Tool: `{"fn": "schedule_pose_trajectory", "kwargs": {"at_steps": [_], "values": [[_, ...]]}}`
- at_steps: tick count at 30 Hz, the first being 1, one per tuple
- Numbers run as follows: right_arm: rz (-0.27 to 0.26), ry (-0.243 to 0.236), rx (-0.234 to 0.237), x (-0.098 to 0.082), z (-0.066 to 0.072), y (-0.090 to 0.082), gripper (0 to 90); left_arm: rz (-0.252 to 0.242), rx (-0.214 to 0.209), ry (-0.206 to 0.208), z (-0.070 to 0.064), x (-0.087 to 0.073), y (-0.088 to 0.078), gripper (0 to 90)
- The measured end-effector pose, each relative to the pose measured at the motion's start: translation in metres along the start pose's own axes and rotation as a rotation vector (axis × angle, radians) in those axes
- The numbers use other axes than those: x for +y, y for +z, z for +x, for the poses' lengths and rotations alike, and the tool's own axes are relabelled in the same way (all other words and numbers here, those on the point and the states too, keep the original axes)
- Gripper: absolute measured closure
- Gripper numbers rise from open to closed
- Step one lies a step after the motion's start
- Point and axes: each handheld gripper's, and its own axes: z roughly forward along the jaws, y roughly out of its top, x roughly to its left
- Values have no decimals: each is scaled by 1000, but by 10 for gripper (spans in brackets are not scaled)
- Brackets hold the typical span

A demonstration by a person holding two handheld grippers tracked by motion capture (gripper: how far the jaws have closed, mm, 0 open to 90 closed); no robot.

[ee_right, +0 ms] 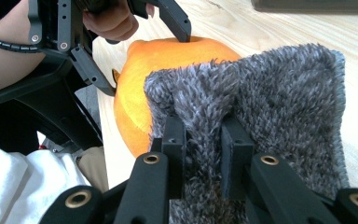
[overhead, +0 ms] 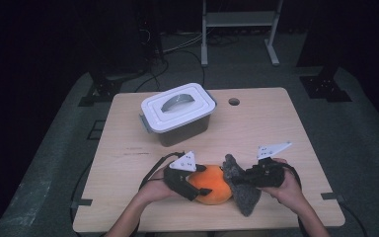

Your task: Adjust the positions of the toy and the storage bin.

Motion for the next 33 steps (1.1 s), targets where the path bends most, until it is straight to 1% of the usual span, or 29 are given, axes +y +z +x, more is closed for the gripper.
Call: {"fn": "schedule_pose_trajectory", "kwargs": {"at_steps": [2, 3, 4, 5, 6, 7, 8, 9, 10, 11, 12, 13, 14, 15, 17, 18, 19, 20, 21, 22, 23, 24, 25, 27, 29, 30, 31, 32, 33], "values": [[2, 0, 1, 0, 0, 0, 743, -3, 4, -2, 1, 1, -1, 246], [4, 4, 5, 0, 0, 0, 740, -12, 5, -7, 2, 1, -2, 260], [7, 9, 13, -1, -1, 0, 741, -6, -6, -9, 2, 1, -2, 280], [7, 9, 13, -1, -1, 0, 741, -6, -6, -9, 2, 1, -2, 291], [7, 0, 11, 0, 0, -2, 741, 14, -39, -8, 1, 0, -2, 303], [-2, -9, 1, 2, 2, -3, 742, 21, -51, -1, 0, -1, -3, 309], [-25, -15, -13, 4, 3, -6, 742, 28, -75, 0, 0, 0, -4, 315], [-46, -14, -15, 6, 4, -8, 742, 24, -100, 3, 0, 0, -5, 327], [-57, -11, -5, 7, 4, -9, 742, 10, -104, 3, -1, 1, -7, 368], [-49, -11, -2, 8, 5, -8, 741, 2, -94, 1, -1, 2, -9, 369], [-28, -18, -7, 7, 6, -4, 740, -2, -76, -1, 0, 4, -9, 345], [-8, -25, -5, 5, 7, -1, 740, -2, -76, -1, 0, 4, -9, 295], [3, -26, 11, 4, 7, 3, 740, 3, -19, -21, 2, 5, -6, 236], [7, -29, 28, 4, 8, 5, 738, 13, -6, -33, 3, 4, -4, 194], [21, -50, 46, 5, 13, 7, 737, 30, -4, -56, 6, 1, 3, 133], [25, -59, 50, 6, 15, 8, 736, 37, -16, -68, 6, 0, 6, 105], [25, -59, 50, 6, 15, 8, 736, 37, -16, -68, 6, 0, 6, 104], [35, -68, 60, 6, 17, 9, 736, 50, -39, -60, 6, -2, 11, 108], [44, -73, 61, 5, 17, 10, 736, 53, -51, -53, 5, -3, 12, 140], [51, -72, 60, 4, 17, 10, 736, 57, -59, -35, 4, -3, 11, 212], [57, -67, 62, 4, 16, 9, 737, 57, -59, -35, 4, -3, 11, 298], [60, -63, 64, 2, 15, 8, 737, 58, -46, -1, 1, -5, 10, 380], [60, -63, 64, 2, 15, 8, 737, 58, -46, -1, 1, -5, 10, 424], [65, -46, 50, -2, 10, 2, 740, 52, -24, -1, 0, -4, 7, 461], [74, -27, 30, -6, 5, -3, 746, 41, -7, -1, 0, -2, 5, 470], [73, -12, 22, -9, 3, -7, 748, 35, -5, 3, 0, -2, 4, 474], [73, -12, 22, -9, 3, -7, 748, 35, -5, 3, 0, -2, 4, 474], [59, 17, 4, -14, -2, -18, 753, 19, 7, 8, -2, 0, 3, 474], [43, 27, 0, -17, -5, -24, 753, 10, 15, 14, -2, 1, 2, 475]]}}
